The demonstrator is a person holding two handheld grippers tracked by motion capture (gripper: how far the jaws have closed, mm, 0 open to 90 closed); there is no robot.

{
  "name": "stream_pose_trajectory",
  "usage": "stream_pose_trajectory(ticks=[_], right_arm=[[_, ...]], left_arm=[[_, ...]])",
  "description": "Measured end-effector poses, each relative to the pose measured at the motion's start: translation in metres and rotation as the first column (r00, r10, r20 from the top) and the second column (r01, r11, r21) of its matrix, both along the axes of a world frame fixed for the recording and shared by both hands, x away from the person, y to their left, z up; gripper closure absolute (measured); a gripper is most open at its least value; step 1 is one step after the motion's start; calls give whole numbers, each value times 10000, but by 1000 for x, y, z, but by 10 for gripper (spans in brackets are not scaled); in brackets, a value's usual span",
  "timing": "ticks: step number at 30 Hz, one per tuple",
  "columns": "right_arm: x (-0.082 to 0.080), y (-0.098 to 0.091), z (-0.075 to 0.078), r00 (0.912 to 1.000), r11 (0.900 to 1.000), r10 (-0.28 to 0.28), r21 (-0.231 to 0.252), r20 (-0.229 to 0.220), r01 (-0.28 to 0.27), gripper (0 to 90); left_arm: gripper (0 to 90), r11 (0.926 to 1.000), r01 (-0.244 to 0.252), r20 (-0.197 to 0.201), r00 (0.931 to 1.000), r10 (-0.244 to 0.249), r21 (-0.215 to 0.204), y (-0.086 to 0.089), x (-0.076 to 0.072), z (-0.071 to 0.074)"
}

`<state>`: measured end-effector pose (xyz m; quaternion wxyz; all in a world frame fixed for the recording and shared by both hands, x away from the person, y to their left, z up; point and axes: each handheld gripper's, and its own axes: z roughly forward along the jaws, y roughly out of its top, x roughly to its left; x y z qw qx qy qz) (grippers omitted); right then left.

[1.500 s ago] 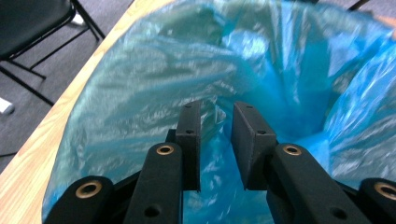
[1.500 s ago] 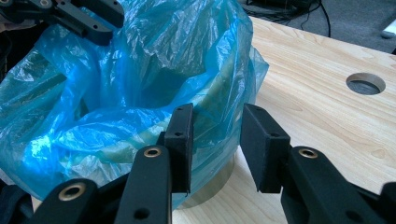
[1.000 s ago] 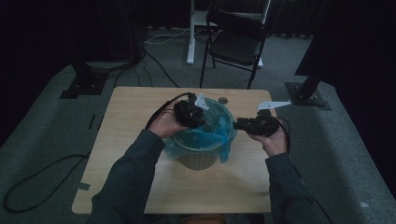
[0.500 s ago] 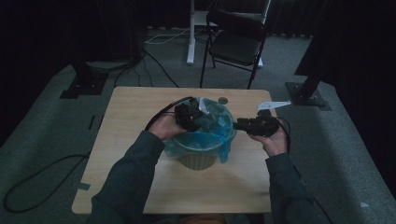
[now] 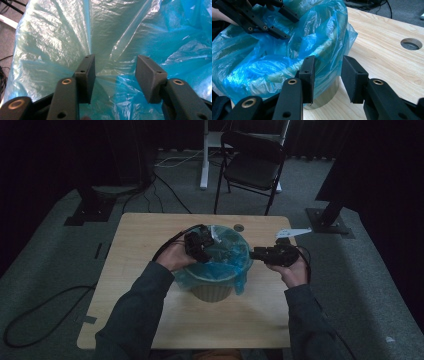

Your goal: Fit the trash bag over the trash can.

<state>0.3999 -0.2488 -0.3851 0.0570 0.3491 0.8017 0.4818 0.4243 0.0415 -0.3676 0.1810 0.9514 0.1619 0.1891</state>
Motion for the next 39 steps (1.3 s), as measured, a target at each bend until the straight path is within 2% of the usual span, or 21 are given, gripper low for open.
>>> stream_pose_trajectory(ticks=[8,14,24,26,27,29,30,31,32,33,34,35,36,39], right_arm=[[0,0,0,10000,10000,32,20,-9,-32,629],[0,-1,0,10000,10000,51,42,-9,-51,626],[0,-1,-1,10000,9999,64,84,5,-64,622],[0,-1,-1,10000,9999,66,117,7,-66,621],[0,0,-1,10000,9999,61,105,8,-62,619],[-1,0,-1,10000,9999,65,107,10,-65,618],[-1,0,0,10000,9999,79,96,51,-80,616],[-1,0,0,10000,9999,80,94,50,-80,615],[-1,0,0,9999,9999,103,91,71,-103,613],[0,0,0,9999,9999,125,82,84,-126,610],[0,0,0,9999,9999,125,82,84,-126,610],[-1,0,1,9999,9999,132,107,96,-133,607],[-1,0,1,9999,9998,128,117,112,-129,606],[-1,-1,3,9997,9997,67,222,244,-73,605]], left_arm=[[437,9989,-237,41,9997,236,415,2,1,-3],[446,9968,-301,67,9995,296,735,0,1,-7],[457,9943,-374,37,9993,372,994,1,0,-10],[458,9972,-374,88,9993,369,652,4,0,-8],[460,9972,-374,88,9993,369,652,4,0,-8],[471,9992,-364,47,9993,365,-174,9,0,-4],[480,9956,-448,147,9988,461,-825,14,-1,-1],[484,9956,-448,147,9988,461,-825,14,-1,-1],[492,9904,-570,289,9977,611,-1256,19,-2,3],[493,9904,-570,289,9977,611,-1256,19,-2,3],[493,9876,-613,371,9970,674,-1447,22,-3,4],[495,9796,-658,532,9956,772,-1899,27,-5,10],[497,9796,-658,532,9956,772,-1899,27,-5,10],[514,9602,-704,792,9923,950,-2702,36,-8,20]])
